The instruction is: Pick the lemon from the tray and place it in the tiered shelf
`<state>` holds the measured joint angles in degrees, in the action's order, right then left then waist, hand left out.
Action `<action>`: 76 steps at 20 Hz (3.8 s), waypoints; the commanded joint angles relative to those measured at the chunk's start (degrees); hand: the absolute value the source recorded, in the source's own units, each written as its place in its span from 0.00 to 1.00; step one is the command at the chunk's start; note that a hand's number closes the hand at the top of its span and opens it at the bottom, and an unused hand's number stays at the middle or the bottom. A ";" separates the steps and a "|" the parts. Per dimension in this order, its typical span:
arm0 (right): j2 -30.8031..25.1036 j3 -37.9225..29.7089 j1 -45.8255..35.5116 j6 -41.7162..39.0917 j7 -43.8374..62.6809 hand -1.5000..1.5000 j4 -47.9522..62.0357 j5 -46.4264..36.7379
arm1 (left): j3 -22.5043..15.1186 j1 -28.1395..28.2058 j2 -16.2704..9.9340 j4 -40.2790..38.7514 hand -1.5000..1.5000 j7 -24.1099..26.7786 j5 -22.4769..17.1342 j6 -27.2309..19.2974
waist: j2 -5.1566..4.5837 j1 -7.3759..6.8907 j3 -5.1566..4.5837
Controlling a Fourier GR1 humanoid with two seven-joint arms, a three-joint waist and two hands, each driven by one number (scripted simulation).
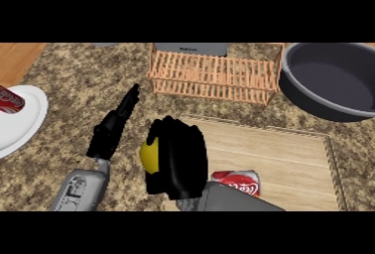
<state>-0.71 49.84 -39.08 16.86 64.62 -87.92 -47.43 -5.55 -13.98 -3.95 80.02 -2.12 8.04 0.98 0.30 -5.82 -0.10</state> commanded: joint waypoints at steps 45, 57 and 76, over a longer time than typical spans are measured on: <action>0.67 -26.36 -47.81 -5.50 15.67 1.00 31.46 -23.46 | 3.49 0.14 -2.06 2.56 0.50 -1.59 -1.51 0.30 | -0.44 4.04 -0.01; 0.68 -27.67 -46.47 5.81 10.73 1.00 42.38 -27.88 | 0.82 2.39 0.70 1.75 0.50 0.55 1.38 -2.12 | -0.80 3.62 0.01; 0.07 -40.22 -41.38 17.23 9.96 0.00 48.10 -37.08 | 4.29 3.04 -1.99 1.71 0.50 -0.17 -0.85 -0.18 | -0.14 5.78 0.03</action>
<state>-0.87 10.72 -80.83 33.62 62.06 -40.97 -79.30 -2.54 -10.52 -5.01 82.39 -1.53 7.91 0.25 -0.04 -0.90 -0.08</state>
